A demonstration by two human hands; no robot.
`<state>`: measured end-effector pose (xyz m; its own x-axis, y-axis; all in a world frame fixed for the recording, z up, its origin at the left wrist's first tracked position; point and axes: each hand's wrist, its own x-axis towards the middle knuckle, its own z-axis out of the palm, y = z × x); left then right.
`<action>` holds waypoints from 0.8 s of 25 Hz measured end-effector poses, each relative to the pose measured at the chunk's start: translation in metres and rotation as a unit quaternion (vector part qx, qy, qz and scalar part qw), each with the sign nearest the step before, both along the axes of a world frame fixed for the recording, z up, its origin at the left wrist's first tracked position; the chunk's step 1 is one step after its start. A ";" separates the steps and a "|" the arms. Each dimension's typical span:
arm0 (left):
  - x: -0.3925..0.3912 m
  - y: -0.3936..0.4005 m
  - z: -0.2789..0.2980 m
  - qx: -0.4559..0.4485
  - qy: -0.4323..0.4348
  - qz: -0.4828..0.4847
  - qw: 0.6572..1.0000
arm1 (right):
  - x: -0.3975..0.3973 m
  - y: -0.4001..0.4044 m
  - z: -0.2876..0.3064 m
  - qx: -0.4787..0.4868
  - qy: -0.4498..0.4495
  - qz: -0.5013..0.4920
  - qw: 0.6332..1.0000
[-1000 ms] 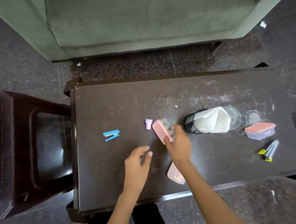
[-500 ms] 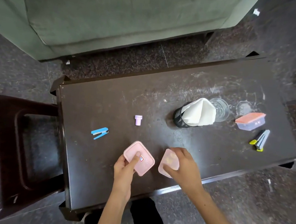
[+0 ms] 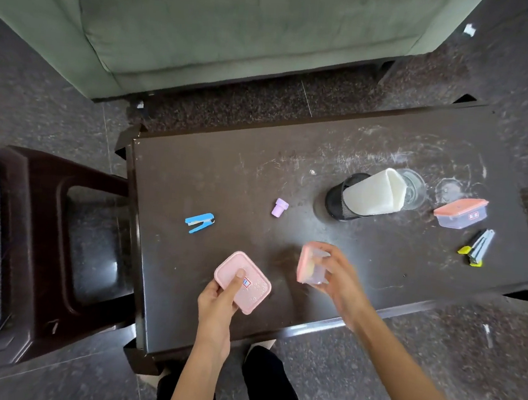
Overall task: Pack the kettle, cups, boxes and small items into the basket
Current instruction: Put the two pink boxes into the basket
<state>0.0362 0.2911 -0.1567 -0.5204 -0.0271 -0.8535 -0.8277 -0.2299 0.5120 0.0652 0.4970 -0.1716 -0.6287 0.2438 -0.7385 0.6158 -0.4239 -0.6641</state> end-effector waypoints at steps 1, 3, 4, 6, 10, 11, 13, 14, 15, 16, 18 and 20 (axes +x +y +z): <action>-0.001 -0.005 0.003 0.002 0.000 0.008 1.000 | -0.002 -0.003 0.004 -0.094 0.006 -0.041 0.995; -0.005 -0.019 0.012 0.006 0.003 0.025 1.000 | -0.006 -0.016 0.010 -0.193 0.004 -0.065 0.979; -0.008 -0.028 0.016 0.010 0.008 0.034 0.999 | -0.008 -0.028 0.012 -0.205 0.003 -0.058 0.977; -0.012 -0.047 0.023 0.015 0.018 0.047 0.999 | -0.014 -0.056 0.019 -0.190 0.001 -0.030 0.981; -0.019 -0.103 0.047 0.021 0.040 0.095 0.994 | -0.034 -0.122 0.047 -0.182 0.013 0.015 0.983; -0.021 -0.122 0.055 0.016 0.046 0.110 0.993 | -0.041 -0.141 0.055 -0.179 0.021 0.034 0.983; -0.026 -0.163 0.071 0.004 0.062 0.142 0.988 | -0.054 -0.183 0.071 -0.161 0.037 0.076 0.983; -0.028 -0.188 0.079 0.002 0.072 0.162 0.984 | -0.061 -0.207 0.077 -0.155 0.044 0.093 0.983; -0.031 -0.211 0.086 0.000 0.080 0.181 0.980 | -0.067 -0.230 0.082 -0.153 0.050 0.105 0.981; -0.033 -0.235 0.092 -0.004 0.086 0.201 0.976 | -0.073 -0.254 0.085 -0.152 0.057 0.117 0.980; -0.036 -0.281 0.101 -0.014 0.092 0.242 0.966 | -0.083 -0.300 0.092 -0.149 0.071 0.144 0.976; -0.036 -0.325 0.107 -0.022 0.096 0.277 0.956 | -0.093 -0.348 0.096 -0.126 0.073 0.177 0.973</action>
